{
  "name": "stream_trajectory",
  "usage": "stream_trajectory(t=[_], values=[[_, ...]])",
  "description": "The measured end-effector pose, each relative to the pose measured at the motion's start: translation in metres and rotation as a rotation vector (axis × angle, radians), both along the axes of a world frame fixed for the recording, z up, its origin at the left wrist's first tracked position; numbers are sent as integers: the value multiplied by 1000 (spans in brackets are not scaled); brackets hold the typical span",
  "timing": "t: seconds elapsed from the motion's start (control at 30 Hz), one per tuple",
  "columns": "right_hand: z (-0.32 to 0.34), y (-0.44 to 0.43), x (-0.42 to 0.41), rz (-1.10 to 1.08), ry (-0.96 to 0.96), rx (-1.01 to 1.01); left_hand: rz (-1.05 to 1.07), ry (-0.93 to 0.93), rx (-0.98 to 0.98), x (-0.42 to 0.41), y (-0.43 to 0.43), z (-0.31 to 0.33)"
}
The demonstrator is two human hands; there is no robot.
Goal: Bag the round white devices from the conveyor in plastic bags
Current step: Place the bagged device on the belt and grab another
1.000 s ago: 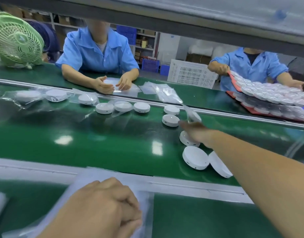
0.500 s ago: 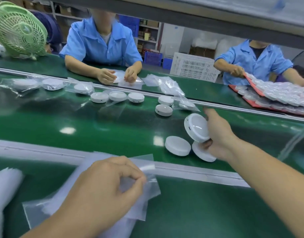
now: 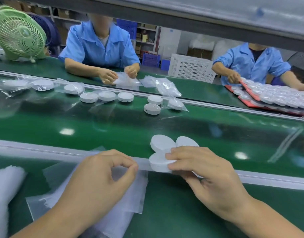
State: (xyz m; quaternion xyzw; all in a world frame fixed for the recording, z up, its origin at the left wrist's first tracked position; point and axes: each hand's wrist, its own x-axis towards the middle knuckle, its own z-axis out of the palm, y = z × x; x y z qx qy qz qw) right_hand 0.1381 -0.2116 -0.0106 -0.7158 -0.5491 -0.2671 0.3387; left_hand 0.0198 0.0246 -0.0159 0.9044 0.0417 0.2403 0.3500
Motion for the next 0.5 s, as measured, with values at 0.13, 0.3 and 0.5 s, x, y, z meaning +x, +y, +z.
stream_trajectory(t=[0.13,0.3,0.5], values=[[-6,1,1,-10,45,55,-104,120,282,1,4,-13],[-14,2,-4,-15,191,134,-93,-10,131,5,10,-2],[-20,4,-4,-30,216,164,34,140,326,7,35,0]])
